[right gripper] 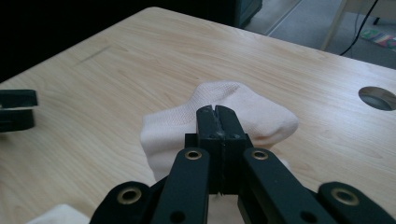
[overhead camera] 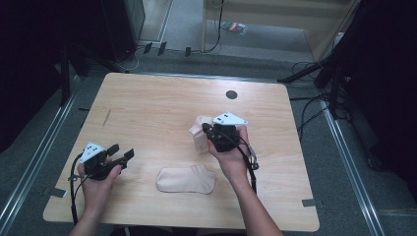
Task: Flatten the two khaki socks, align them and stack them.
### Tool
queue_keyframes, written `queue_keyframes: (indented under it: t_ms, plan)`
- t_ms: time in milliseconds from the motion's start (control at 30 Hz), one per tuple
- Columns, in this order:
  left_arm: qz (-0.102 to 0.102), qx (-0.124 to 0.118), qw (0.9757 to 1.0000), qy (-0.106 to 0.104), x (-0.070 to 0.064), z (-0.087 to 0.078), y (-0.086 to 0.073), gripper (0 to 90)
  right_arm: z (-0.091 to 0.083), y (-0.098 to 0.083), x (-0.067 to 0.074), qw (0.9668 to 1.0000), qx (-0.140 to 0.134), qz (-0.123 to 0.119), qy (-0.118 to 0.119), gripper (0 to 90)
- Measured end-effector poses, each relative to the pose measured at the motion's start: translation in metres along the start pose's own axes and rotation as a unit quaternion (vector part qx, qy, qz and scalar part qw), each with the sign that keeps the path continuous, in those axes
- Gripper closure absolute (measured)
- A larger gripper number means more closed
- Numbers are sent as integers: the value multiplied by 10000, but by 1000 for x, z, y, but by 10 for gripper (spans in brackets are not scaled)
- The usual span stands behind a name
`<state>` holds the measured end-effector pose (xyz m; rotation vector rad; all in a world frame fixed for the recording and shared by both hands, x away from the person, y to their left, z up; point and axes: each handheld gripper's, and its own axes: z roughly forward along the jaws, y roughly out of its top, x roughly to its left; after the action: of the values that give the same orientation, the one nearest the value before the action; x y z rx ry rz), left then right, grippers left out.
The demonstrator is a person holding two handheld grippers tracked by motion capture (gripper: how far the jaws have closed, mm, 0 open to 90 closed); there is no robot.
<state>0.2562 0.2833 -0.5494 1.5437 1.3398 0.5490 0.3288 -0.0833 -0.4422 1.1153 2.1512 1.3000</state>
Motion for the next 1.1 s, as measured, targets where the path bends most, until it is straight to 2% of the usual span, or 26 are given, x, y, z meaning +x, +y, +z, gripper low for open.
queue_keyframes:
  t_ms: [100,133,200,233,333,467,567,633,767,933,1000,1100]
  plan:
    - [30,36,10000,-16,1,1,0,315,-8,1,10,9998,-57,134,100,900]
    - [12,39,10000,-18,1,0,0,316,-8,1,13,9998,2,186,90,900]
    - [-29,31,10000,-22,1,0,0,319,-3,0,16,9994,112,300,108,900]
    - [-23,35,10000,-23,2,0,-1,319,3,-2,17,9995,175,278,28,900]
    - [-32,36,10000,-19,1,0,-1,322,27,-9,9,9985,344,397,-153,900]
    - [5,54,10000,-20,0,1,-1,322,61,-20,-8,9960,456,619,-446,900]
    - [-13,47,10000,-31,1,1,-1,322,75,-25,-19,9956,360,665,-546,768]
    - [-22,51,10000,-35,1,1,-1,322,78,-26,-25,9958,302,627,-602,680]
    - [-26,53,10000,-38,1,1,-1,322,75,-26,-35,9974,223,440,-530,663]
    - [-28,60,10000,-36,1,1,-1,323,61,-30,-46,9994,204,235,-146,662]
    - [-5,48,10000,-41,1,0,-1,327,55,-35,-47,9998,208,66,21,651]
    - [49,32,10000,-63,-2,-1,1,341,45,-44,-49,9995,249,-167,39,639]
